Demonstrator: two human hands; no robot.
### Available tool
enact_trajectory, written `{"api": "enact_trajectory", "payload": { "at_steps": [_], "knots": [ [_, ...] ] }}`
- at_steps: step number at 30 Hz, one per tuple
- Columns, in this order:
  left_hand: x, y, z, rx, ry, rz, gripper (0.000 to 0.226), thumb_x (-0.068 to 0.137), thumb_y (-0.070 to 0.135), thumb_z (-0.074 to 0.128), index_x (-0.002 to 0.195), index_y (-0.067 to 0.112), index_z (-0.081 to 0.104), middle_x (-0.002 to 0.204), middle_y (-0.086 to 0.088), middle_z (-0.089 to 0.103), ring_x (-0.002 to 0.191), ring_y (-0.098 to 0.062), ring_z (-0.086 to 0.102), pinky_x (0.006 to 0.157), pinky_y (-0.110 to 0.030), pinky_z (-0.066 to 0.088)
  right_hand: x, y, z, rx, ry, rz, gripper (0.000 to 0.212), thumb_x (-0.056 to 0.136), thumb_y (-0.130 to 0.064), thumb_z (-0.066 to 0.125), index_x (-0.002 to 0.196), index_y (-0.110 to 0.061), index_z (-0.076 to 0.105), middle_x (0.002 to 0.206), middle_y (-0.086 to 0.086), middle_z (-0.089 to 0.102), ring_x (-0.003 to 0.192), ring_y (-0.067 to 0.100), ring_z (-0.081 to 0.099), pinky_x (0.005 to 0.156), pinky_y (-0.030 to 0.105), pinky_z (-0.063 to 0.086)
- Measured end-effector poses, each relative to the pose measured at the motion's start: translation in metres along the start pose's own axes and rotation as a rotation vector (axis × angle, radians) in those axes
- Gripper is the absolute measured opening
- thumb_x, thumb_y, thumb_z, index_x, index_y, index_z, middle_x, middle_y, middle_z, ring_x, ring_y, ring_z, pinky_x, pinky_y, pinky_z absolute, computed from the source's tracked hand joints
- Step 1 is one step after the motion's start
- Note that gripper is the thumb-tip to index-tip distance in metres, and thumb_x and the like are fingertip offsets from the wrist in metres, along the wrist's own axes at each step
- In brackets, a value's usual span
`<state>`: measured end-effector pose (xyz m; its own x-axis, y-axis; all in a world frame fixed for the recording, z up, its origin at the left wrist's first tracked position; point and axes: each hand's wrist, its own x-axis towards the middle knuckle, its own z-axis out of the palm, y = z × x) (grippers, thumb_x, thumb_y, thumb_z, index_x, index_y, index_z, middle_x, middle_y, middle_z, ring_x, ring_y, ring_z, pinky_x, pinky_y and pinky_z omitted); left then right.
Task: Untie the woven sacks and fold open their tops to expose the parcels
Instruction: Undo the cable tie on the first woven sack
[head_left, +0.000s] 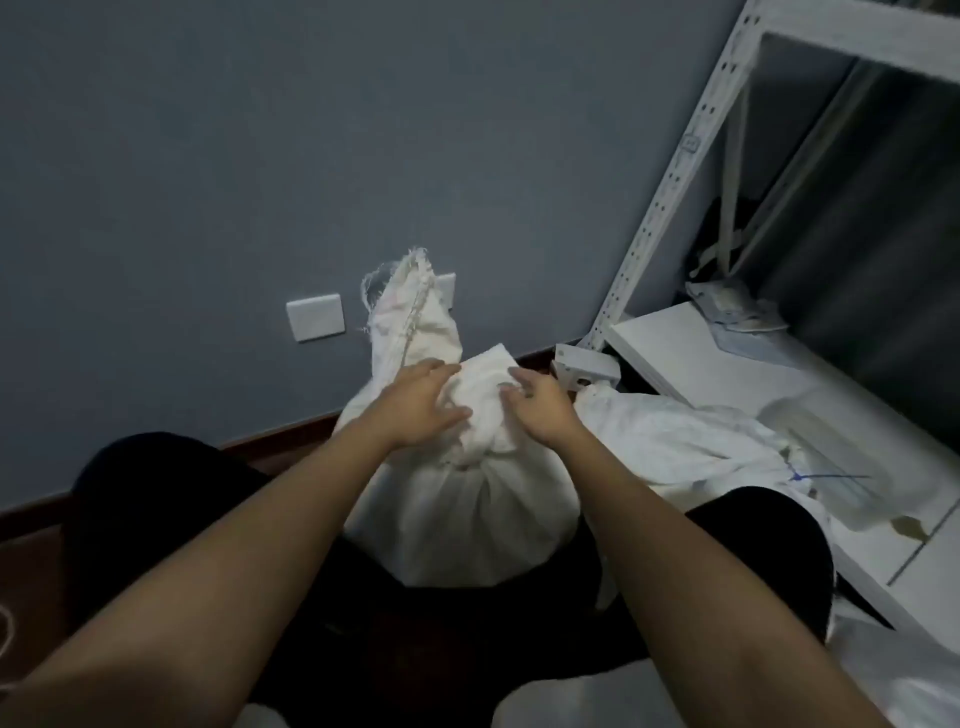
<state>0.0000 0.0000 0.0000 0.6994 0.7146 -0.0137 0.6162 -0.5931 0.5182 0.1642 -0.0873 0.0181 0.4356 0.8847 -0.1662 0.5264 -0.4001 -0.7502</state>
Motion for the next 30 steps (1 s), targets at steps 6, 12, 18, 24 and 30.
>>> {"api": "enact_trajectory", "payload": {
  "at_steps": [6, 12, 18, 24, 30],
  "knots": [
    [0.017, -0.010, 0.042, -0.304, -0.004, -0.069, 0.108, 0.066, 0.070, 0.068, 0.147, 0.016, 0.024, 0.144, -0.008, 0.039, 0.132, -0.023, 0.040, 0.109, -0.041, 0.036, 0.019, -0.013, 0.022, 0.702, -0.328, 0.213, 0.035, 0.098, 0.005, 0.037, 0.132, 0.000, 0.046, 0.086, 0.012, 0.054, 0.062, 0.020, 0.052, 0.052, 0.021, 0.049],
    [0.024, -0.025, 0.043, -0.274, 0.270, -0.134, 0.039, 0.089, 0.006, 0.054, 0.128, 0.009, 0.053, 0.125, -0.010, 0.058, 0.116, -0.025, 0.054, 0.093, -0.021, 0.036, 0.054, 0.022, 0.005, -0.144, 0.057, -0.397, 0.047, 0.091, 0.003, 0.049, 0.135, -0.011, 0.051, 0.138, 0.009, 0.052, 0.123, 0.020, 0.050, 0.102, 0.023, 0.036],
    [0.012, -0.074, -0.016, -0.024, 0.401, -0.147, 0.033, 0.082, -0.005, 0.050, 0.109, 0.008, 0.064, 0.109, -0.011, 0.065, 0.102, -0.032, 0.059, 0.081, -0.033, 0.045, 0.107, 0.014, 0.048, -0.607, -0.263, -0.415, 0.028, 0.089, -0.044, 0.062, 0.104, -0.021, 0.066, 0.124, 0.007, 0.060, 0.122, 0.029, 0.046, 0.094, 0.034, 0.032],
    [0.011, -0.073, -0.025, 0.194, 0.418, -0.129, 0.050, 0.078, 0.014, 0.044, 0.126, 0.004, 0.054, 0.128, -0.019, 0.053, 0.118, -0.038, 0.048, 0.100, -0.043, 0.038, 0.108, -0.015, 0.110, -0.229, -0.141, -0.269, 0.041, 0.089, -0.036, 0.064, 0.056, -0.021, 0.045, 0.071, 0.008, 0.055, 0.070, 0.017, 0.047, 0.062, 0.030, 0.025],
    [0.025, -0.085, 0.033, 0.474, -0.096, -0.175, 0.056, 0.100, 0.028, 0.034, 0.151, 0.019, 0.013, 0.159, -0.006, 0.010, 0.146, -0.026, 0.009, 0.118, -0.043, 0.004, 0.105, 0.023, 0.080, -0.009, -0.084, -0.275, 0.026, 0.088, 0.002, 0.055, 0.109, -0.004, 0.070, 0.112, 0.007, 0.069, 0.103, 0.020, 0.061, 0.086, 0.008, 0.039]
  ]
}}
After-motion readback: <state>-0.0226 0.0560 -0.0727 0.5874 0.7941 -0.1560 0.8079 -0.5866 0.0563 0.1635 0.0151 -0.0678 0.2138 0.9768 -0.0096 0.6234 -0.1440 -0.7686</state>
